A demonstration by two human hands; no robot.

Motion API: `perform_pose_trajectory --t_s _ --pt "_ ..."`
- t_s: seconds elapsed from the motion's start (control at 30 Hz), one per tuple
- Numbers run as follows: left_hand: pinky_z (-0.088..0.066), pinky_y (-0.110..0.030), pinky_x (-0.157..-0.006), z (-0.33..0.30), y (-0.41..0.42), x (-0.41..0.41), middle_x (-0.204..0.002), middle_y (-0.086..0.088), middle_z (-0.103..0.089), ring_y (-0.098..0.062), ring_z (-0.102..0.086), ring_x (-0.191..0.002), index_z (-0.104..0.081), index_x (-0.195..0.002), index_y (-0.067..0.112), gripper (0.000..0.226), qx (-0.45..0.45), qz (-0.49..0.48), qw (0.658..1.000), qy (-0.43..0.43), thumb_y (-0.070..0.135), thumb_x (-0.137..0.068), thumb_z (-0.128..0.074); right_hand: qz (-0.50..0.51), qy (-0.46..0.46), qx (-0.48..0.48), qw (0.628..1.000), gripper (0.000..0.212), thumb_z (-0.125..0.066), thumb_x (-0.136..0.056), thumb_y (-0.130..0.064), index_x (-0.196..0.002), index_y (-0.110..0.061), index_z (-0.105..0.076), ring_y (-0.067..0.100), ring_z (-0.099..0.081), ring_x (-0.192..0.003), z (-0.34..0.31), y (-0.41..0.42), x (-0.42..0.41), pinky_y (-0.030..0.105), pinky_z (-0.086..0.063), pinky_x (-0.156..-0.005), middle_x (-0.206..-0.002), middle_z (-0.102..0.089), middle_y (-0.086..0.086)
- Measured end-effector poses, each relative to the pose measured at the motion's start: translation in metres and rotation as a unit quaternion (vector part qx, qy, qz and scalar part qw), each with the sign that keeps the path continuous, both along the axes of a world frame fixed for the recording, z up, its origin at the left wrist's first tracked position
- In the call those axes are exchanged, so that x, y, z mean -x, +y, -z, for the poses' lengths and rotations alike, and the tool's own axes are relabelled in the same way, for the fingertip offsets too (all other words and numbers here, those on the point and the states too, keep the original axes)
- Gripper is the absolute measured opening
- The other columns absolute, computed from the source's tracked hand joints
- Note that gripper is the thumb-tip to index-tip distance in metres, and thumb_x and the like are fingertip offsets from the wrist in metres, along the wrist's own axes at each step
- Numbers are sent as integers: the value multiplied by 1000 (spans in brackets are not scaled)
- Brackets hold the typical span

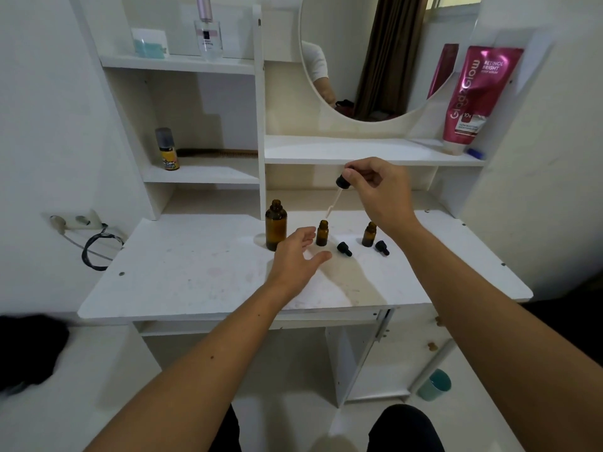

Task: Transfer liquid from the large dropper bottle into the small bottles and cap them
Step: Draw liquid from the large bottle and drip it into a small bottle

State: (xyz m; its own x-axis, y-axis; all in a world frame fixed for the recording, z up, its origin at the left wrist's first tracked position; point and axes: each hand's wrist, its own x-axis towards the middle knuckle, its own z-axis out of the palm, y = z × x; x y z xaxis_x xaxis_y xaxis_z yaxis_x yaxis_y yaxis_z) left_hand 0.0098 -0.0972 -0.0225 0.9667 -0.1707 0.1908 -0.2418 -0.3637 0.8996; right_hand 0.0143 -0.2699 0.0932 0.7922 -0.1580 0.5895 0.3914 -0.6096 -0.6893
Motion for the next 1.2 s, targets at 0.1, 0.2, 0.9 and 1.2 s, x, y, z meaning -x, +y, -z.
perform_pose_trajectory --t_s 0.1,0.2,0.9,1.2 --pt "-46 -24 -99 3 -8 -13 -146 1 -58 -16 -58 -130 -52 -146 19 67 -13 -3 1000 2 30 -87 -82 7 4 8 1000 18 -74 -97 -24 -113 -15 -78 0 -70 -90 5 -5 -3 11 -54 -83 -99 -76 -7" --pt "-49 -21 -94 4 -14 -24 -141 0 -61 -17 -62 -124 -54 -144 18 64 -5 -30 1000 0 27 -87 -82 7 9 5 1000 18 -74 -97 -24 -112 -15 -78 1 -70 -91 11 -5 -6 11 -54 -84 -100 -77 -7" --pt "-53 -16 -87 11 -17 -45 -94 17 -69 -1 -68 -93 -69 -116 19 22 -25 -29 998 -58 18 -94 -74 -20 73 42 996 10 -73 -98 -18 -98 -12 -80 -9 -68 -74 46 7 -29 5 -48 -70 -85 -78 -9" --pt "-52 -14 -88 12 -17 -44 -95 17 -68 -1 -67 -92 -69 -118 19 24 -31 -33 997 -61 19 -94 -74 -4 75 37 996 9 -75 -96 -19 -97 -11 -80 -10 -65 -72 48 7 -31 5 -47 -67 -87 -79 -6"
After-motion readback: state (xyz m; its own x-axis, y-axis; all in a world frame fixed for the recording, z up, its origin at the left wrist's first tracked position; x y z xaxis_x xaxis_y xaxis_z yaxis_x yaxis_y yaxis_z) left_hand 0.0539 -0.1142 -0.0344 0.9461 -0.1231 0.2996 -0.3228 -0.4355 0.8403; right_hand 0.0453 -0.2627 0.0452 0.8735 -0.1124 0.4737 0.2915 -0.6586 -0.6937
